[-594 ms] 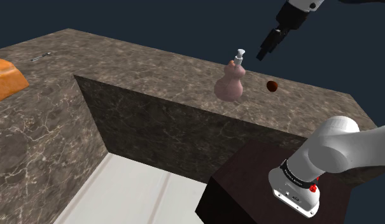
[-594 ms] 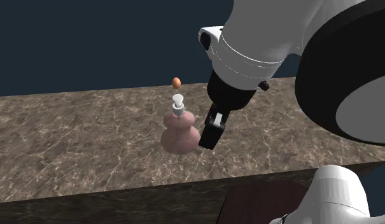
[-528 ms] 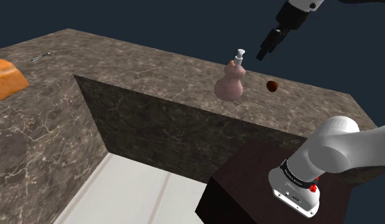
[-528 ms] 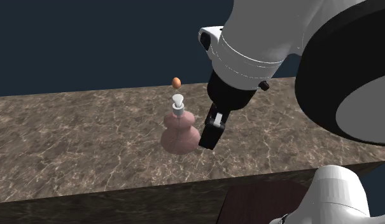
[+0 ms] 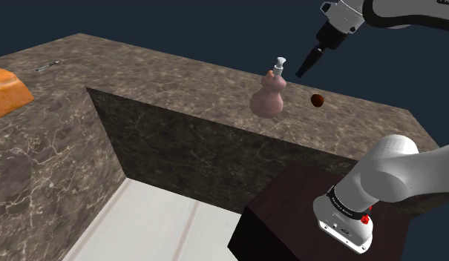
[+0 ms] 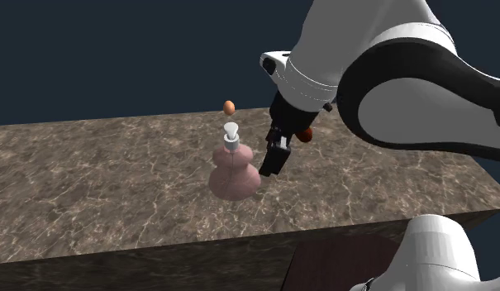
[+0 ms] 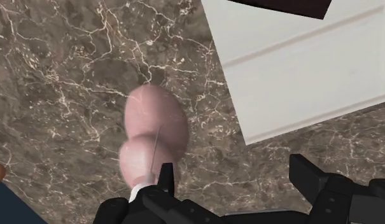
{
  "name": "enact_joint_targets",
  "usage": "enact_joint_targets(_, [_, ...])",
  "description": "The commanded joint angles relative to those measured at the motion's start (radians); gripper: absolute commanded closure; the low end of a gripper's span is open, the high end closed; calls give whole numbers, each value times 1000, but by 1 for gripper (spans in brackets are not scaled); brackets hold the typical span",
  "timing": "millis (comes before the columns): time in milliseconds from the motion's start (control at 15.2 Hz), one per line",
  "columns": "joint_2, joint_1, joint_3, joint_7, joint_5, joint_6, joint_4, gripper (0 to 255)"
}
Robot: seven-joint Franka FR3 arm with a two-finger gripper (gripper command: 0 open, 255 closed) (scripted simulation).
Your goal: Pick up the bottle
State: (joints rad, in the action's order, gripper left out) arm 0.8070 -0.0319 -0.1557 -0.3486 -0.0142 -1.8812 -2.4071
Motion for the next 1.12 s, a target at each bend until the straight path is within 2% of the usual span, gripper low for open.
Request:
enact_joint_targets(0, [-25, -12, -63, -85, -1, -78, -38, 0])
enact_joint_targets(330, [-134, -66, -228, -303, 26, -234, -60, 0])
enact_joint_targets(594, [-258, -148, -378, -500, 90, -338, -34, 0])
enact_joint_targets(1056, [-293, -165, -414, -548, 111, -426, -90, 0])
